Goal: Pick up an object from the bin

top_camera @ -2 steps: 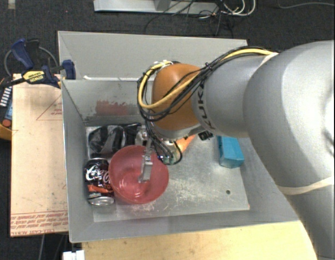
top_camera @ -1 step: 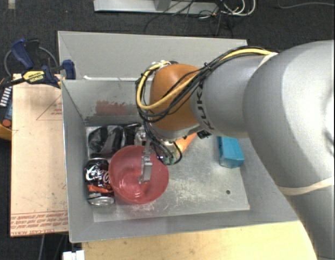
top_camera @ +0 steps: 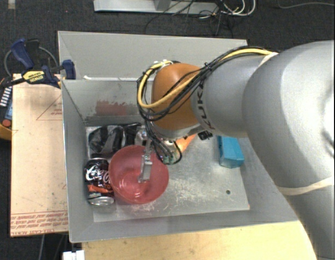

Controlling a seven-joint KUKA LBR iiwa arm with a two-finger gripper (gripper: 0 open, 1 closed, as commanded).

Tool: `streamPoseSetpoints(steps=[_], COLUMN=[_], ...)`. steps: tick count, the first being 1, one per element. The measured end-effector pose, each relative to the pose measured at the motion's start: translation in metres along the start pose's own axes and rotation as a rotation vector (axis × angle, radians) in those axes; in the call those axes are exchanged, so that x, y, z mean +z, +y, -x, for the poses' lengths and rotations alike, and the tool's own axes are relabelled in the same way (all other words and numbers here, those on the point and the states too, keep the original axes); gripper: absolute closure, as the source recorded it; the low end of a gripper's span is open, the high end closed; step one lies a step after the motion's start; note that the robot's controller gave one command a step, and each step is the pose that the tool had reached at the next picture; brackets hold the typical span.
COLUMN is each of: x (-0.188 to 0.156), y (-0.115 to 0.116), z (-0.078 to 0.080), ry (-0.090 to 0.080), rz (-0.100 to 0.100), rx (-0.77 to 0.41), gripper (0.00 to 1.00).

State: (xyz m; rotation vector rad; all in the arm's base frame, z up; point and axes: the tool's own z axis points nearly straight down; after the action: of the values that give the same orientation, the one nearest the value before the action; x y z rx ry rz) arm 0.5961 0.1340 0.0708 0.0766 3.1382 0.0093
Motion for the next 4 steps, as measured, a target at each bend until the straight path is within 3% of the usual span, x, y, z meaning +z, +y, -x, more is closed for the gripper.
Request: streamPoseSetpoints(steps=[1,4], x=[-0.0042,-0.0136], y=[0.0051,0.0052], z=[0.0007,-0.001], ry=[-0.006,0.0], rz=[0.003,0.002], rx=[-0.042,-0.044], gripper=[1.0,1.0])
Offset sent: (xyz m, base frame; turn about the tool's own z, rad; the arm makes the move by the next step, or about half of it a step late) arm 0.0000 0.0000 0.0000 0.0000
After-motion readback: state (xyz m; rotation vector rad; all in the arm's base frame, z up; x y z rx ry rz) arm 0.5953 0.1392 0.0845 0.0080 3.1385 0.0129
